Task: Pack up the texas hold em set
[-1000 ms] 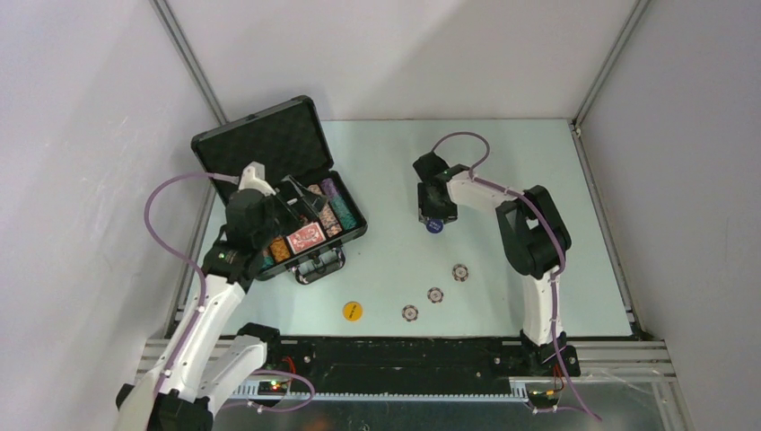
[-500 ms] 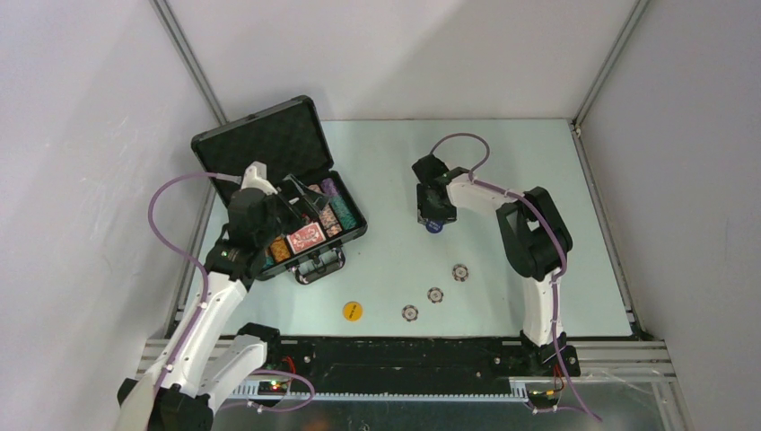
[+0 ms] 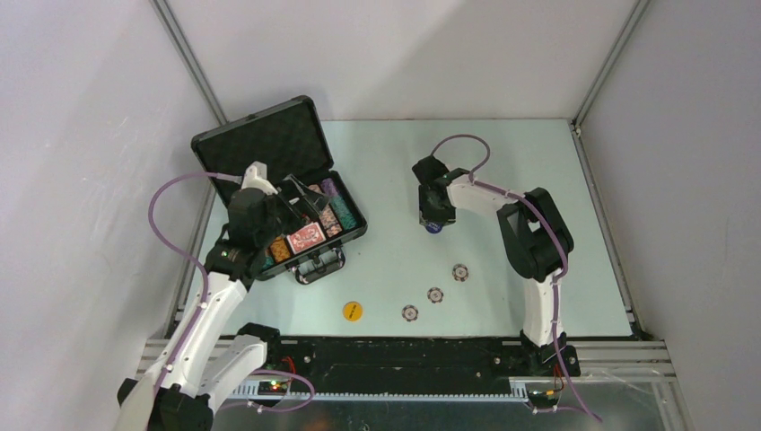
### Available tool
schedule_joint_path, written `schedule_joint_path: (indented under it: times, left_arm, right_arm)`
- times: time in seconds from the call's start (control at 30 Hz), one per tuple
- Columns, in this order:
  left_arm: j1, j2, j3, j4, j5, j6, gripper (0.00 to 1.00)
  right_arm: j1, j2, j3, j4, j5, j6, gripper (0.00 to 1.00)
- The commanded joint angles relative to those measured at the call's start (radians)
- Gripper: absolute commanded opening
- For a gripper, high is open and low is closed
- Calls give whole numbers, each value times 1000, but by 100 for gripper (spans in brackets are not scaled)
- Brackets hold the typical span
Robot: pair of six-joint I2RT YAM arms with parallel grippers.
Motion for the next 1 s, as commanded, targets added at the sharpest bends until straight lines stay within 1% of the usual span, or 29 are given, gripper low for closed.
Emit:
schedule_joint_path:
  times: [0.0,0.23,0.47,0.8,0.97]
  left_arm:
    - [1,-15,3,38,10,-10,100]
    - [8,-25,-3,39,13,-10,100]
    - [15,-28,3,38,25,-10,100]
    - [20,-38,9,39,36,-13,100]
    - [33,-49,21,37,38,-1,100]
  right_arm:
    - [8,26,-40,-82,-7,8,48]
    - [9,20,-40,-63,9,1,48]
    - [9,-42,-39,-49,38,-10,49]
    - [18,-83,-26,-64,49,-17,49]
    - [48,-80,26,-102,51,-21,49]
